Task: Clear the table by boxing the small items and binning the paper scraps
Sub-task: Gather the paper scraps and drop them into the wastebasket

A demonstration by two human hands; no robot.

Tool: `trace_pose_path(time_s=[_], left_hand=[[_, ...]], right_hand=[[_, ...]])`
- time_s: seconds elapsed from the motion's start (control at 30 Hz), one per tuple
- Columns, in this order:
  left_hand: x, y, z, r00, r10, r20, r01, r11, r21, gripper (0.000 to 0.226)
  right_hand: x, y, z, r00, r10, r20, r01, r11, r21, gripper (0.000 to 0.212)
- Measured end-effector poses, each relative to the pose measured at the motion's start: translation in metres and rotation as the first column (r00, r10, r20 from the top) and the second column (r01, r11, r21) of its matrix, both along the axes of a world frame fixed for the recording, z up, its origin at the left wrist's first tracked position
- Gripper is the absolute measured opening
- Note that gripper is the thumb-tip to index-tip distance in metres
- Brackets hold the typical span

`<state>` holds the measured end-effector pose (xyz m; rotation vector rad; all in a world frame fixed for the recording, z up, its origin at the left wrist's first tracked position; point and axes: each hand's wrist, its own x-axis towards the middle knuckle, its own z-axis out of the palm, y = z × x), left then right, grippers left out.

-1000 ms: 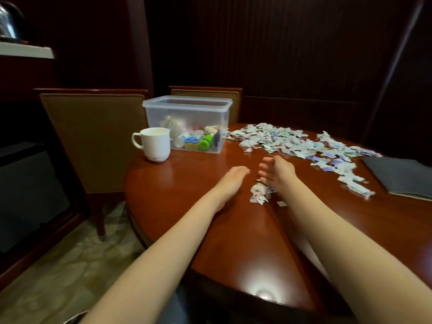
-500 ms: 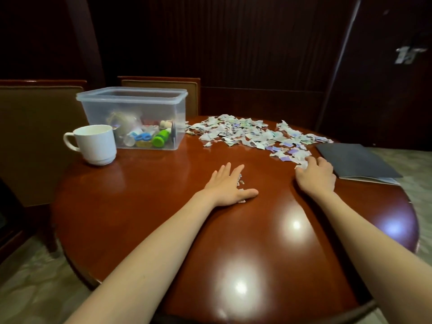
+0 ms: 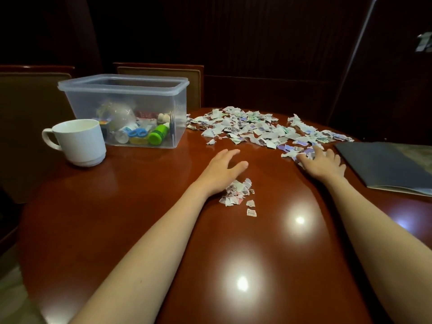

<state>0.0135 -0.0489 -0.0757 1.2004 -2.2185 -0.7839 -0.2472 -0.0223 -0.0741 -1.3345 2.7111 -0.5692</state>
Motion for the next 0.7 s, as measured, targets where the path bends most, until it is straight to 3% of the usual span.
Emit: trace_pose_path(time_s=[0.17, 0.27, 0.4, 0.57, 0.7], left_hand=[[-0.005, -0.024, 0.001, 0.998, 0.049, -0.051, -0.050, 0.999, -0.015, 0.053], [-0.007, -0.037, 0.002, 0.989, 0.088, -0.121, -0.089, 0.996, -0.003, 0.051], [-0.011, -0.053, 0.002, 0.981, 0.126, -0.147, -0.127, 0.992, 0.004, 0.050], [-0.014, -0.071, 0.001, 0.964, 0.202, -0.173, -0.204, 0.979, 0.004, 0.045], [-0.014, -0.084, 0.003, 0.935, 0.289, -0.207, -0.298, 0.955, -0.012, 0.043]], right_hand=[[-0.003, -0.027, 0.003, 0.995, 0.104, -0.008, -0.104, 0.994, 0.038, 0.066], [0.001, -0.031, 0.003, 0.957, 0.291, -0.001, -0.290, 0.953, 0.083, 0.056], [0.028, -0.025, 0.012, 0.845, 0.518, 0.132, -0.513, 0.855, -0.072, 0.037], [0.075, -0.024, 0.016, 0.702, 0.644, 0.305, -0.625, 0.762, -0.170, 0.018], [0.098, -0.026, 0.017, 0.567, 0.722, 0.396, -0.691, 0.679, -0.249, 0.018]])
